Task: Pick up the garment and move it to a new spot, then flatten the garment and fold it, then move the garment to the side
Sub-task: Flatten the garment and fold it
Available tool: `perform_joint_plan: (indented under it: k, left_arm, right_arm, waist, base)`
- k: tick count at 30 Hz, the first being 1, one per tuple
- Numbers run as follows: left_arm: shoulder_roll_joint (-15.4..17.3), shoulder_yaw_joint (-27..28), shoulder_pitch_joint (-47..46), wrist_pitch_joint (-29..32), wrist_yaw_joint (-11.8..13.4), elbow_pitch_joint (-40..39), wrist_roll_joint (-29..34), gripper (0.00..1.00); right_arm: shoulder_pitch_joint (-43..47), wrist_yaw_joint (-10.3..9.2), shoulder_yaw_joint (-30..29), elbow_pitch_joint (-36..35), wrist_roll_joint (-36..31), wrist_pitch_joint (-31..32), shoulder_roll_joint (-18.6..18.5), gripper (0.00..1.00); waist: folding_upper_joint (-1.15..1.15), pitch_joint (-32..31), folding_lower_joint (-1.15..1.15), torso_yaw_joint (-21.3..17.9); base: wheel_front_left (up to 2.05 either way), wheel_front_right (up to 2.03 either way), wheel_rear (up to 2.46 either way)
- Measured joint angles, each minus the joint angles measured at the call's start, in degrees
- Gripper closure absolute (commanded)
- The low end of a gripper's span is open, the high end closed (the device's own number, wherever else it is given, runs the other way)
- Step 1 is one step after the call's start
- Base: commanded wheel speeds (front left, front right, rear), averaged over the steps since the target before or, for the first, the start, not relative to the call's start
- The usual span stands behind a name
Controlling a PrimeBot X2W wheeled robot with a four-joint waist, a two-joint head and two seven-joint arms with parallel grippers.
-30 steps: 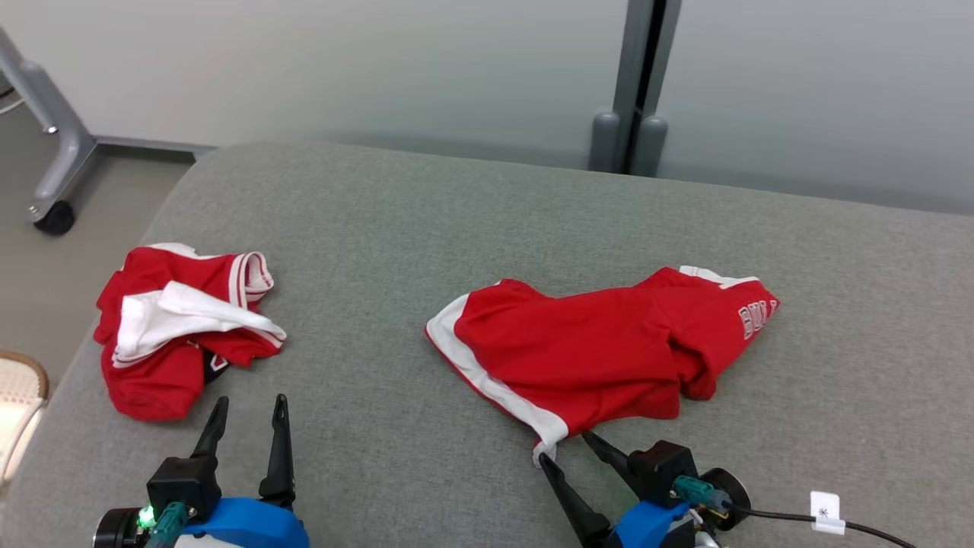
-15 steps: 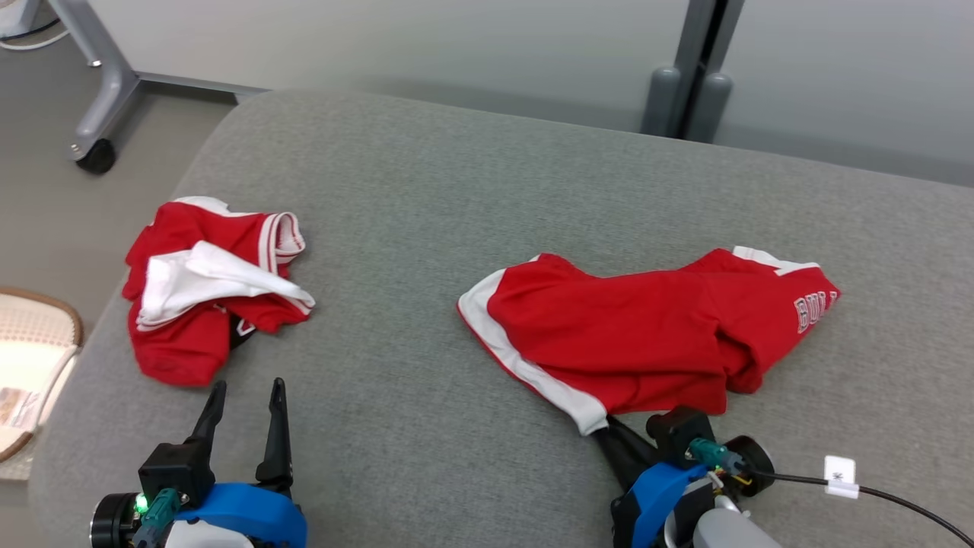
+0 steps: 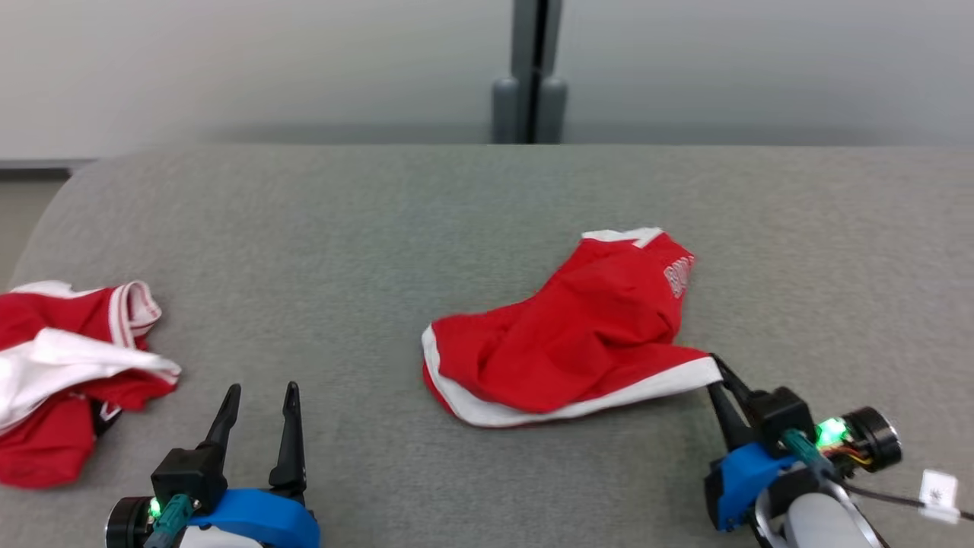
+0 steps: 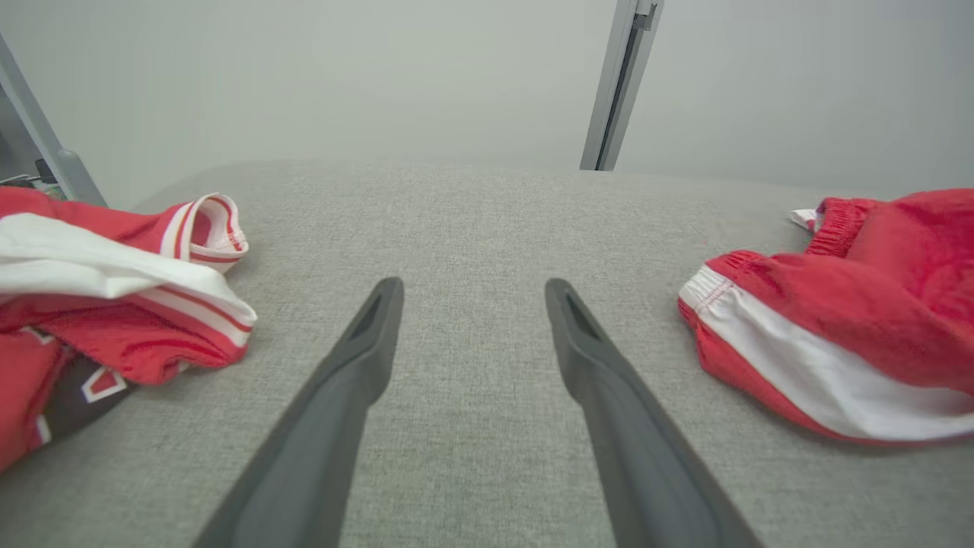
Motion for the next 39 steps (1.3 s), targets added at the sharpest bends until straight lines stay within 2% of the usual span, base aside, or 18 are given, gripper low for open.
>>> perform_joint_plan:
  k: [7,8,9,10,13,16,24,29,39]
  left_arm:
    - [-0.4,-0.9,0.1,0.0,0.0,-0.1,0.0,0.00]
    - [-0.4,-1.2,0.1,0.0,0.0,-0.1,0.0,0.00]
    - [-0.3,-1.9,0.1,0.0,0.0,-0.1,0.0,0.00]
    - [-0.3,-2.5,0.1,0.0,0.0,-0.1,-0.1,0.00]
    - [0.6,-5.6,0.0,0.0,0.0,-0.1,-1.6,0.00]
    - [2.2,-11.5,-0.7,0.0,0.0,0.6,-5.3,0.00]
    - [8.4,-26.6,-4.3,0.0,0.0,2.5,-17.2,0.00]
    - [11.7,-30.1,-6.2,0.0,0.0,3.3,-20.4,0.00]
    - [15.8,-39.7,-9.1,0.0,0.0,1.9,-27.3,0.00]
  right_arm:
    - [6.0,0.00,-7.2,-2.9,-2.9,0.0,0.0,1.00]
    - [6.5,0.00,-7.7,-2.6,-2.8,0.0,0.0,0.70]
    - [6.9,0.00,-8.0,-2.3,-2.4,0.0,0.0,0.70]
    - [7.2,0.00,-8.0,-2.3,-1.7,0.0,0.0,0.02]
    - [7.6,0.00,-7.5,-2.3,-0.4,0.0,0.0,0.00]
    - [7.6,0.00,-6.5,-2.8,0.7,0.0,0.0,0.00]
    - [7.8,0.00,-6.0,-3.3,1.9,0.0,0.0,0.00]
    - [7.8,0.00,-5.9,-4.0,2.1,0.0,0.0,0.00]
    - [7.8,0.00,-5.2,-5.2,3.7,0.0,0.0,0.00]
  waist:
    - [0.00,-1.5,0.00,-5.7]
    - [-0.01,-1.5,0.00,-6.3]
    - [-0.01,-1.5,-0.01,-6.8]
    - [-0.01,-1.5,0.00,-7.3]
    - [0.00,-0.8,0.00,-8.7]
    - [0.00,0.1,0.00,-10.1]
    - [0.00,1.3,0.00,-12.7]
    - [0.00,1.9,0.00,-14.1]
    - [0.00,3.3,0.00,-15.8]
  base:
    - [0.00,0.00,0.00]
    - [0.00,0.00,0.00]
    - [0.00,0.00,0.00]
    - [0.00,0.00,0.00]
    - [0.00,0.00,0.00]
    - [0.00,0.00,0.00]
    - [0.00,0.00,0.00]
    - [0.00,0.00,0.00]
    - [0.00,0.00,0.00]
